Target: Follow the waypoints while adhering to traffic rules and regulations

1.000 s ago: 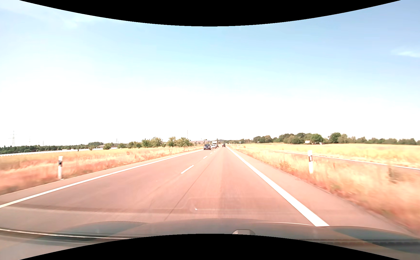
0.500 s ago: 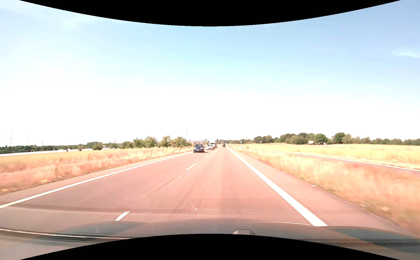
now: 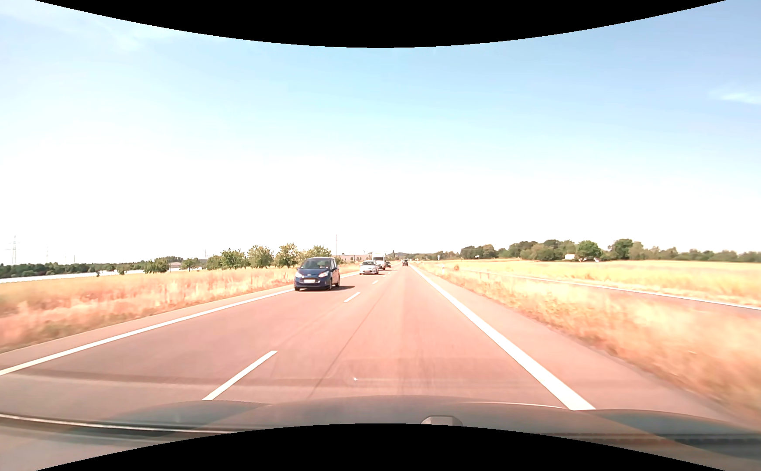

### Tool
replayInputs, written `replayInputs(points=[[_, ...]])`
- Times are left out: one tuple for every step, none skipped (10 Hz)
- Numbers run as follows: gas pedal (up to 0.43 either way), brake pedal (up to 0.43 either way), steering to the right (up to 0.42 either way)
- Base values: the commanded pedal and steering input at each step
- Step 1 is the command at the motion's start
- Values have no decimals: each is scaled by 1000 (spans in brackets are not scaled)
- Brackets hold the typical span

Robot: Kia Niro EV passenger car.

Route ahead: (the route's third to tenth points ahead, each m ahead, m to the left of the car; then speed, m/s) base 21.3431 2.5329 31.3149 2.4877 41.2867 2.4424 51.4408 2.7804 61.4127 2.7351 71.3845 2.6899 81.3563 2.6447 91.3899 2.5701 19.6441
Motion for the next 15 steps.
replayInputs(points=[[28,0,-4],[28,0,-5],[28,0,-5],[28,0,-5],[28,0,-5],[28,0,-5],[28,0,-5],[28,0,-5],[28,0,-5],[28,0,-5],[28,0,-5],[28,0,-5],[28,0,-5],[39,0,-5],[39,0,-5]])
